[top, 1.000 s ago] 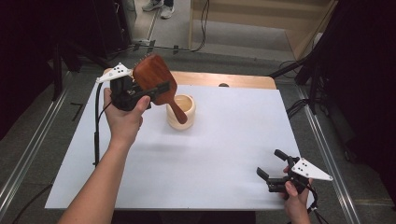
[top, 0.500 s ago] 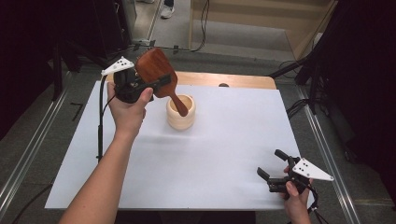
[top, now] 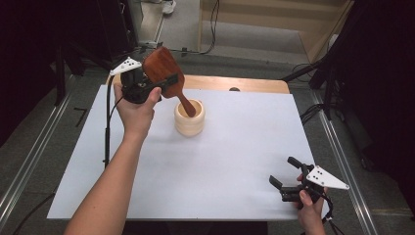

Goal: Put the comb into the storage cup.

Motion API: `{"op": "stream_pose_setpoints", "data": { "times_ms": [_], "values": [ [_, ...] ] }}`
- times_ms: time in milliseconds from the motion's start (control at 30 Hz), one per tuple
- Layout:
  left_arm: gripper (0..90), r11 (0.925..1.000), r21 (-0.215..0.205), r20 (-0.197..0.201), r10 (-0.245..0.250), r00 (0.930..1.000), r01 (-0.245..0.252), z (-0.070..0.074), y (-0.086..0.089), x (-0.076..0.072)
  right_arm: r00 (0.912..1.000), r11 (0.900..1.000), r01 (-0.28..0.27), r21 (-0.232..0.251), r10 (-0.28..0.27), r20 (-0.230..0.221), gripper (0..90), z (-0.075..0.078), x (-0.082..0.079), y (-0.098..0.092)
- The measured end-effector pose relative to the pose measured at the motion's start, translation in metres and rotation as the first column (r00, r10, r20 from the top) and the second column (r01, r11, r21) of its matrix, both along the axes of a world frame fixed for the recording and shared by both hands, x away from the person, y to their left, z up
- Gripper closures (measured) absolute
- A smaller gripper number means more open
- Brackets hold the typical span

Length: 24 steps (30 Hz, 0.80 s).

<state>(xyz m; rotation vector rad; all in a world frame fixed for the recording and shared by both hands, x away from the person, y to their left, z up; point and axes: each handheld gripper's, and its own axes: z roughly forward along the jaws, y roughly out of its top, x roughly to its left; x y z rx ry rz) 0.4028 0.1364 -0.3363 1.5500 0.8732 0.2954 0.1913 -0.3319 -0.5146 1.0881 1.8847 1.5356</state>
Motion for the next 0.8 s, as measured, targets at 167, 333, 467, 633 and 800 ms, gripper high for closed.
{"op": "stream_pose_setpoints", "data": {
  "times_ms": [167,333,467,633,800],
  "values": [
    [57.3,0.9998,-0.005,-0.001,0.019,0.9998,-0.019,-0.004,-0.003,0.006,1.0,1.0,0.0,0.0,0.0,0.001,0.0,0.0,0.0,0.0],
    [57.3,0.9992,0.004,-0.01,0.04,0.9992,-0.04,-0.009,-0.006,0.013,1.0,1.0,0.0,-0.001,0.0,0.003,0.0,0.0,0.0,0.0],
    [57.3,0.9984,0.02,-0.017,0.052,0.9985,-0.052,-0.014,-0.008,0.017,1.0,1.0,-0.001,0.005,0.001,0.001,0.0,0.0,0.001,0.0],
    [57.2,0.9973,0.04,-0.026,0.063,0.9977,-0.062,-0.022,-0.011,0.02,1.0,1.0,-0.003,0.009,0.003,-0.003,0.0,-0.001,0.001,0.0],
    [57.1,0.9965,0.047,-0.037,0.071,0.9968,-0.069,-0.03,-0.013,0.022,1.0,1.0,-0.002,0.008,0.002,-0.001,0.0,-0.001,0.001,0.0]
  ]
}}
